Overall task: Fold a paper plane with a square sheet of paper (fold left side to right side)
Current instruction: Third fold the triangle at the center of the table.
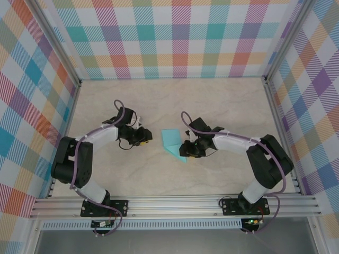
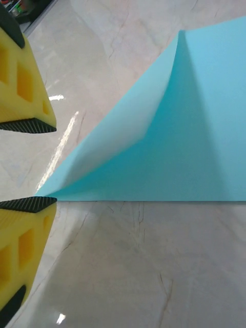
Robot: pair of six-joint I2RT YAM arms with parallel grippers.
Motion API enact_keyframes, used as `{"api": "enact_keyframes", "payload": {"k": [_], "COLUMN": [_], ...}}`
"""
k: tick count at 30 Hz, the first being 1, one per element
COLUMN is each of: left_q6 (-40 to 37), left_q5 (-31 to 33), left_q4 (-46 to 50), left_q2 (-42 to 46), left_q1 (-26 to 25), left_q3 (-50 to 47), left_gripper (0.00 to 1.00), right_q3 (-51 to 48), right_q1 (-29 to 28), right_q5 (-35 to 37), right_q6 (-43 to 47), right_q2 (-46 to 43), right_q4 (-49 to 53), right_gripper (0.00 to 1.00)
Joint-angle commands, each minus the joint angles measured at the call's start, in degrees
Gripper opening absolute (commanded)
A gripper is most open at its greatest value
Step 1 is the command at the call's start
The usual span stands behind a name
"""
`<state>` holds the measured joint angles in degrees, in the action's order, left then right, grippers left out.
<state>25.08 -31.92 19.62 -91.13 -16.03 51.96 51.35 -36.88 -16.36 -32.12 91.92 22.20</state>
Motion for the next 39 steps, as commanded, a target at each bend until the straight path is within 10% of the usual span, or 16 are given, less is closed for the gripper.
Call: {"api": "enact_keyframes", "payload": {"k": [1, 22, 39], "left_q6": [4.95, 12.32, 12.66], "left_q5": [-4.21, -4.29, -3.33], "left_q4": [-3.22, -13.89, -13.49], "left_q2": [2.16, -10.11, -12.36], "left_q1": [-0.45, -11.00, -12.97], "left_q3": [-3.12, 2.06, 5.08], "left_gripper": [0.40, 0.51, 0.27], "right_q3": [2.69, 9.91, 9.84], "right_q1": [1.17, 1.90, 1.90], "right_q5": [1.90, 7.78, 10.18], "right_q6": [4.11, 8.53, 9.00], "right_q2": [-1.28, 8.31, 6.57], "right_q4": [3.04, 5.47, 6.29], "right_gripper": [0.44, 0.48, 0.50]}}
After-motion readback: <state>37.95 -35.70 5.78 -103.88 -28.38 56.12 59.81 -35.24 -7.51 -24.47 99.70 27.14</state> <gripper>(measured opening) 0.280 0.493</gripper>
